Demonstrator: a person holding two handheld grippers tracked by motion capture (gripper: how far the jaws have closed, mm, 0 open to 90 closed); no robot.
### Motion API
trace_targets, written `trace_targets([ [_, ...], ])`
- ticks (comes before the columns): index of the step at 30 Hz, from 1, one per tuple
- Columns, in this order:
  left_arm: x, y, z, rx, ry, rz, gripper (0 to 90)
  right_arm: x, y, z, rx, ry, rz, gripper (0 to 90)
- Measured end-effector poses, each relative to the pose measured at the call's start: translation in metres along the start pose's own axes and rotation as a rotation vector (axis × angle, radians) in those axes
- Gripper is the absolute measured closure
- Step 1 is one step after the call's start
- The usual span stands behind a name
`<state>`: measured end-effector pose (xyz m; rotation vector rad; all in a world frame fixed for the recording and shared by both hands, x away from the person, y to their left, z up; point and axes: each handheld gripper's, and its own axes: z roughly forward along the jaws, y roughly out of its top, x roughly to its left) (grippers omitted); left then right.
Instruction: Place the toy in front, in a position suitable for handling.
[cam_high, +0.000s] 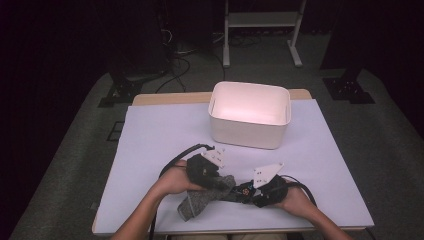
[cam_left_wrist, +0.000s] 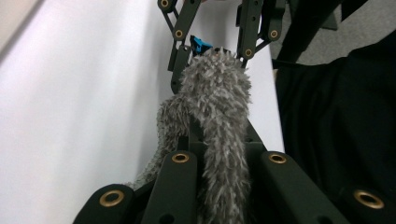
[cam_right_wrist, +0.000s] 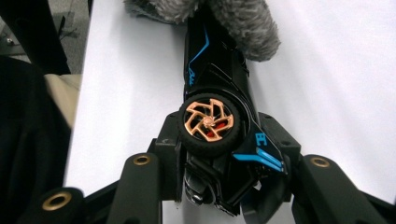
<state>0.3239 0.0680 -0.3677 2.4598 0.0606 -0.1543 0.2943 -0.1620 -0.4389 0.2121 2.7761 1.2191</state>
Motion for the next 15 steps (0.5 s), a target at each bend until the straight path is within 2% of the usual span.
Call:
trace_targets([
  [2, 0.005, 0.006, 0.001, 0.018, 0.025, 0.014, 81.9, -0.005, 0.000, 0.001, -0.004, -0.019, 0.005, 57.0],
  [4, 0.008, 0.008, 0.002, 0.028, 0.030, 0.008, 81.9, -0.008, 0.000, 0.002, -0.007, -0.019, 0.012, 56.9],
  [6, 0.013, 0.007, 0.008, 0.050, 0.016, -0.002, 81.9, -0.014, -0.002, 0.002, -0.025, 0.012, 0.046, 56.2],
  [8, 0.013, 0.006, 0.010, 0.046, 0.005, -0.004, 81.9, -0.014, -0.004, 0.000, -0.025, 0.015, 0.059, 48.8],
  [10, 0.012, 0.005, 0.010, 0.048, 0.005, 0.005, 81.9, -0.015, -0.007, -0.005, -0.026, 0.016, 0.073, 48.3],
  [12, 0.011, 0.006, 0.010, 0.051, 0.007, 0.008, 82.0, -0.014, -0.009, -0.007, -0.033, 0.015, 0.077, 49.3],
  [13, 0.011, 0.009, 0.011, 0.051, 0.013, 0.014, 82.0, -0.015, -0.010, -0.010, -0.042, 0.021, 0.085, 56.0],
  [15, 0.009, 0.015, 0.015, 0.061, 0.007, 0.031, 82.3, -0.012, -0.010, -0.011, -0.041, 0.009, 0.070, 56.6],
])
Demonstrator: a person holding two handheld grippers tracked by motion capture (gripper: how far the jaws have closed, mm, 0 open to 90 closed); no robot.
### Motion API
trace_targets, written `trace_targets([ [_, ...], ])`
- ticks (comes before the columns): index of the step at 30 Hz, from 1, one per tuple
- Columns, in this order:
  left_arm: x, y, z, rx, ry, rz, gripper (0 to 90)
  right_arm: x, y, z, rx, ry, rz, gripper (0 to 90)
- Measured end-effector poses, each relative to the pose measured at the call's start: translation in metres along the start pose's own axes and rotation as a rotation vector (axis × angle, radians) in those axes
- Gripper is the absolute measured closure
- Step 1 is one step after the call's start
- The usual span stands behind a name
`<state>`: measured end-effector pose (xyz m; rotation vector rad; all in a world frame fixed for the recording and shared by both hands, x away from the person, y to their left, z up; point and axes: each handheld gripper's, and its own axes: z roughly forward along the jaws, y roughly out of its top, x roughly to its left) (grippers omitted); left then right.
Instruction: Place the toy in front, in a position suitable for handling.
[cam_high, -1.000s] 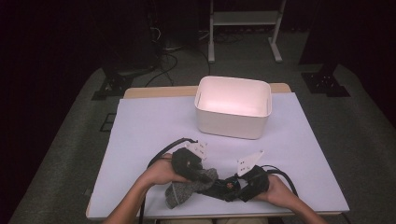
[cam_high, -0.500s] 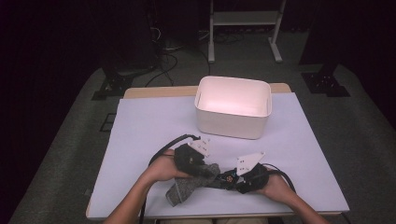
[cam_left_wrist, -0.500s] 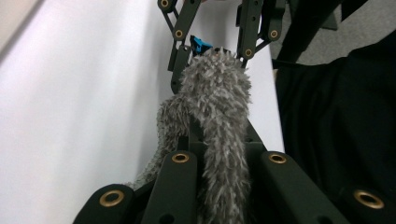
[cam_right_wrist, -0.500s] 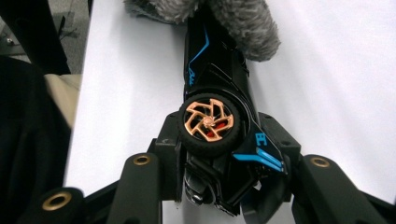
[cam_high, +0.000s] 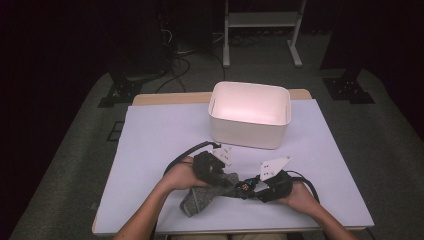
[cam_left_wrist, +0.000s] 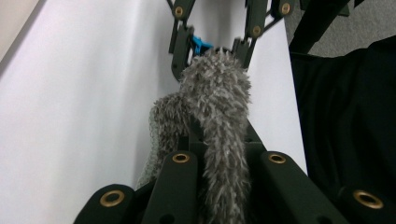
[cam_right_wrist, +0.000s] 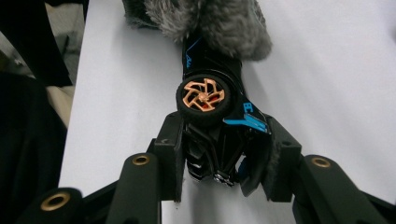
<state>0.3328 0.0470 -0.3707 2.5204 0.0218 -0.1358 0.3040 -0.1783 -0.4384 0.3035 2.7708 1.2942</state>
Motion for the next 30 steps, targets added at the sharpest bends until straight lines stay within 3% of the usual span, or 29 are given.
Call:
trace_targets([
  [4, -0.003, 0.015, 0.010, 0.016, -0.009, 0.030, 82.4, 0.002, 0.001, 0.001, 0.004, -0.015, -0.025, 56.9],
  [7, -0.005, 0.036, 0.026, 0.033, -0.039, 0.077, 82.4, 0.007, 0.002, 0.003, 0.006, -0.035, -0.034, 57.0],
  [12, -0.005, 0.043, 0.034, 0.027, -0.056, 0.077, 82.4, 0.006, 0.001, 0.003, -0.004, -0.030, -0.040, 57.0],
  [15, -0.003, 0.035, 0.028, 0.030, -0.042, 0.071, 82.3, 0.005, 0.001, 0.003, -0.006, -0.022, -0.028, 57.2],
  [18, -0.003, 0.022, 0.018, 0.002, -0.035, 0.044, 82.3, 0.004, 0.001, 0.003, -0.010, -0.015, -0.025, 57.2],
  [20, -0.003, 0.007, 0.007, 0.019, 0.011, 0.019, 82.2, 0.004, 0.002, 0.003, 0.003, -0.020, -0.038, 57.3],
  [22, -0.003, 0.002, 0.002, 0.020, 0.023, 0.008, 82.1, 0.003, 0.003, 0.002, 0.013, -0.016, -0.038, 57.4],
  [23, -0.002, -0.011, -0.007, 0.021, 0.047, -0.018, 82.1, 0.003, 0.003, 0.002, 0.017, -0.012, -0.037, 57.4],
  [30, 0.000, -0.043, -0.030, -0.018, 0.084, -0.085, 81.9, 0.000, 0.002, -0.004, 0.044, -0.012, -0.045, 57.5],
])
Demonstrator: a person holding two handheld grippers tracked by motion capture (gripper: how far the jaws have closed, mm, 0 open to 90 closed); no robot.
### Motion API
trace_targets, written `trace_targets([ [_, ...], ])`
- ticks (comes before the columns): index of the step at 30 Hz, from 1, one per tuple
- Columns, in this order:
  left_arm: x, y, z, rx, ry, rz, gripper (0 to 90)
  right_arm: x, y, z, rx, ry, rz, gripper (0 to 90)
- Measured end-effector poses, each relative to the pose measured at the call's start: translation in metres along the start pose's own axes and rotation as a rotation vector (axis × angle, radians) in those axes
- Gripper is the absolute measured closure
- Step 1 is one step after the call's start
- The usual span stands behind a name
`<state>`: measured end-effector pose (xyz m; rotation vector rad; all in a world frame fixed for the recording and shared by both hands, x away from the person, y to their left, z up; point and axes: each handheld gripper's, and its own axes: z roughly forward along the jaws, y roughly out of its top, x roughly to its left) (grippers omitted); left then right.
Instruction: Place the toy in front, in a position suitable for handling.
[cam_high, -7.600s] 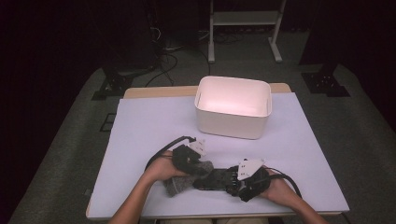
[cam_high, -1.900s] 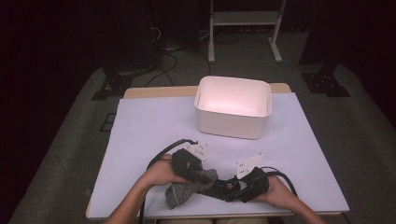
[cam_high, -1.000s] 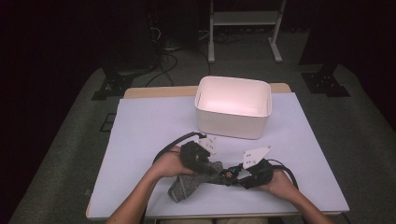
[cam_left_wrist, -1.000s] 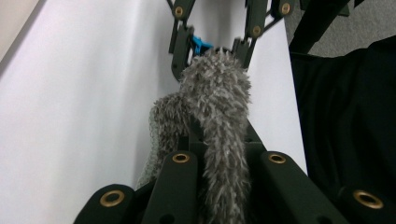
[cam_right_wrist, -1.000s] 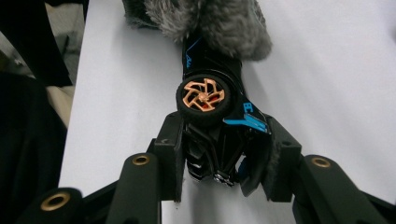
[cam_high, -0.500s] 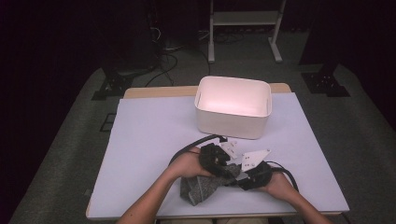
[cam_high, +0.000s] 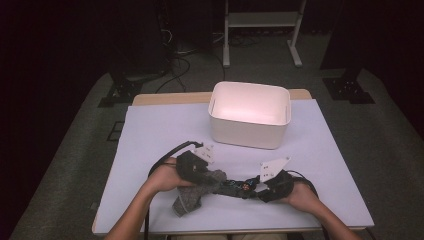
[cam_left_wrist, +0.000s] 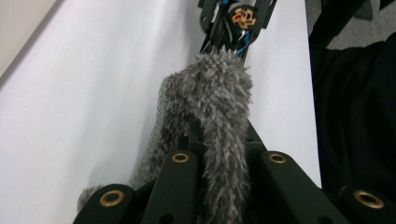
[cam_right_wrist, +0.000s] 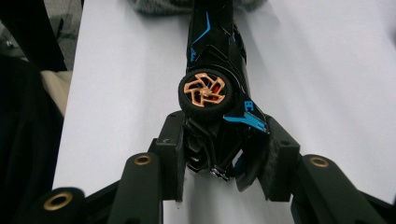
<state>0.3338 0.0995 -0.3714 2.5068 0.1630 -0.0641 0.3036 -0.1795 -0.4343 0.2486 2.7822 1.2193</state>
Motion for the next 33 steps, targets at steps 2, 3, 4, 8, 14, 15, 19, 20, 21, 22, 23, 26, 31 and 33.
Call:
trace_targets([
  [2, 0.001, -0.004, -0.002, 0.013, 0.020, -0.006, 81.8, -0.001, -0.001, -0.003, 0.010, -0.002, 0.001, 57.5],
  [3, 0.001, -0.006, -0.003, 0.015, 0.025, -0.011, 81.8, -0.002, -0.002, -0.005, 0.015, -0.004, -0.005, 57.5],
  [4, 0.002, -0.008, -0.002, 0.016, 0.027, -0.017, 81.8, -0.002, -0.004, -0.007, 0.020, -0.007, 0.003, 57.5],
  [8, 0.005, -0.010, 0.000, 0.005, 0.020, -0.024, 81.8, -0.006, -0.009, -0.013, 0.026, -0.011, 0.020, 57.5],
  [14, 0.007, 0.005, 0.013, -0.017, -0.022, -0.010, 81.9, -0.008, -0.004, -0.013, 0.038, -0.012, 0.036, 51.2],
  [15, 0.007, 0.005, 0.013, -0.017, -0.022, -0.010, 81.9, -0.008, -0.002, -0.011, 0.033, -0.011, 0.030, 51.0],
  [19, 0.007, 0.007, 0.015, -0.014, -0.033, -0.002, 81.9, -0.007, 0.006, -0.004, 0.032, -0.007, 0.015, 49.1],
  [20, 0.005, 0.008, 0.016, -0.020, -0.032, -0.002, 81.8, -0.007, 0.011, 0.001, 0.047, -0.006, 0.002, 51.8],
  [21, 0.004, 0.007, 0.016, -0.022, -0.030, 0.001, 81.8, -0.007, 0.013, 0.002, 0.057, -0.002, -0.004, 52.3],
  [22, 0.005, 0.007, 0.015, -0.023, -0.030, 0.002, 81.9, -0.007, 0.015, 0.003, 0.067, -0.004, -0.005, 53.2],
  [23, 0.005, 0.006, 0.015, -0.027, -0.028, -0.001, 81.8, -0.007, 0.015, 0.003, 0.071, -0.007, -0.011, 54.6],
  [26, 0.008, 0.001, 0.014, -0.043, -0.043, -0.014, 81.8, -0.008, 0.014, -0.002, 0.068, -0.018, -0.015, 56.9],
  [31, 0.012, -0.007, 0.017, -0.041, -0.050, -0.048, 81.8, -0.008, 0.010, -0.008, 0.090, -0.014, -0.022, 57.0],
  [33, 0.012, -0.008, 0.020, -0.044, -0.056, -0.054, 81.8, -0.007, 0.010, -0.010, 0.097, -0.015, -0.016, 56.9],
])
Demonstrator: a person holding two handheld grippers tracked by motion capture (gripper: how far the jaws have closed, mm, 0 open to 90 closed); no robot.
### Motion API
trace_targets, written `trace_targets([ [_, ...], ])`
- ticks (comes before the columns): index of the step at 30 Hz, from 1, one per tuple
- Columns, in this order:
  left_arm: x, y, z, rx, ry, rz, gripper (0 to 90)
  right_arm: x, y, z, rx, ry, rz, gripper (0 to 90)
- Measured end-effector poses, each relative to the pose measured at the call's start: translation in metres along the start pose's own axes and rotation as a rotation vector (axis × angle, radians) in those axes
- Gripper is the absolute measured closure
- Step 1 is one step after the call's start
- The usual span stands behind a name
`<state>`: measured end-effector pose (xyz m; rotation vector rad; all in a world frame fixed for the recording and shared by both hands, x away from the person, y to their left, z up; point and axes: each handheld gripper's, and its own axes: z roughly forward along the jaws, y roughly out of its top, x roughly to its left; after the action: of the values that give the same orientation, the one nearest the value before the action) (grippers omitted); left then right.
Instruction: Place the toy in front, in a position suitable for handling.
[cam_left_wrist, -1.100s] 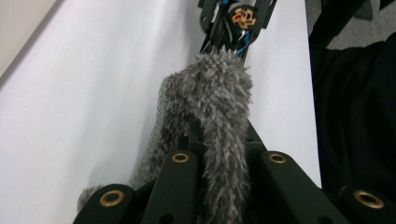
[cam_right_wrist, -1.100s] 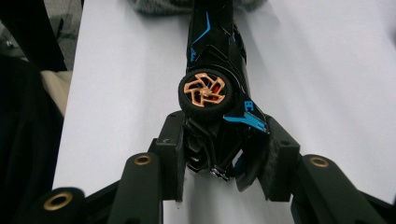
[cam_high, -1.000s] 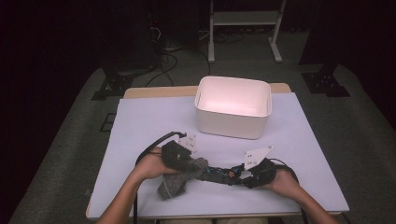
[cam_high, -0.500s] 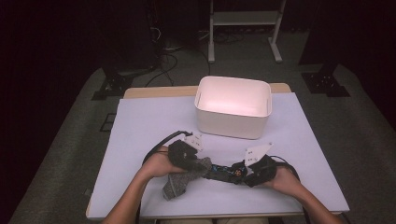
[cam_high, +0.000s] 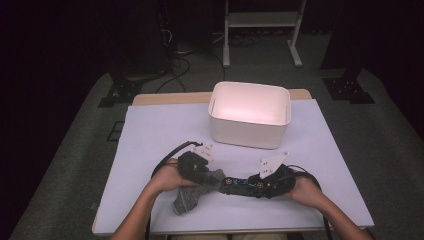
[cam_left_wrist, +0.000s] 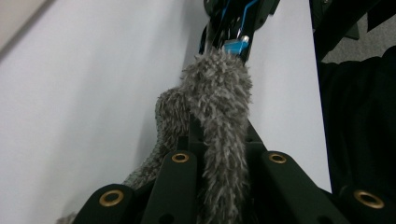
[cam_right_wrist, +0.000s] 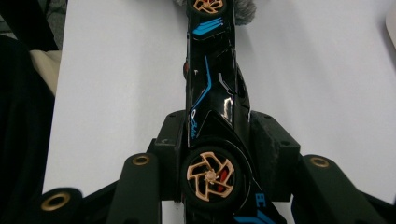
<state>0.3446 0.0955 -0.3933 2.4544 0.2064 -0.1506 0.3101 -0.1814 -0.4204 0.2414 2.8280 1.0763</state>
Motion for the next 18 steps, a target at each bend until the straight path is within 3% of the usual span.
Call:
trace_targets([
  [5, 0.000, 0.002, 0.010, -0.018, -0.027, 0.004, 81.9, 0.000, 0.011, 0.002, 0.039, 0.027, 0.034, 50.1],
  [8, -0.001, 0.003, 0.011, -0.015, -0.023, 0.007, 81.9, 0.001, 0.019, 0.005, 0.045, 0.037, 0.030, 48.0],
  [11, -0.001, 0.003, 0.011, -0.020, -0.023, 0.006, 81.9, 0.001, 0.032, 0.012, 0.095, 0.048, 0.021, 45.6],
  [14, -0.001, 0.003, 0.012, -0.025, -0.024, 0.010, 81.9, 0.002, 0.040, 0.019, 0.133, 0.041, 0.001, 46.5],
  [18, -0.002, 0.002, 0.012, -0.031, -0.018, 0.011, 81.9, 0.003, 0.048, 0.028, 0.177, 0.017, -0.028, 56.0],
])
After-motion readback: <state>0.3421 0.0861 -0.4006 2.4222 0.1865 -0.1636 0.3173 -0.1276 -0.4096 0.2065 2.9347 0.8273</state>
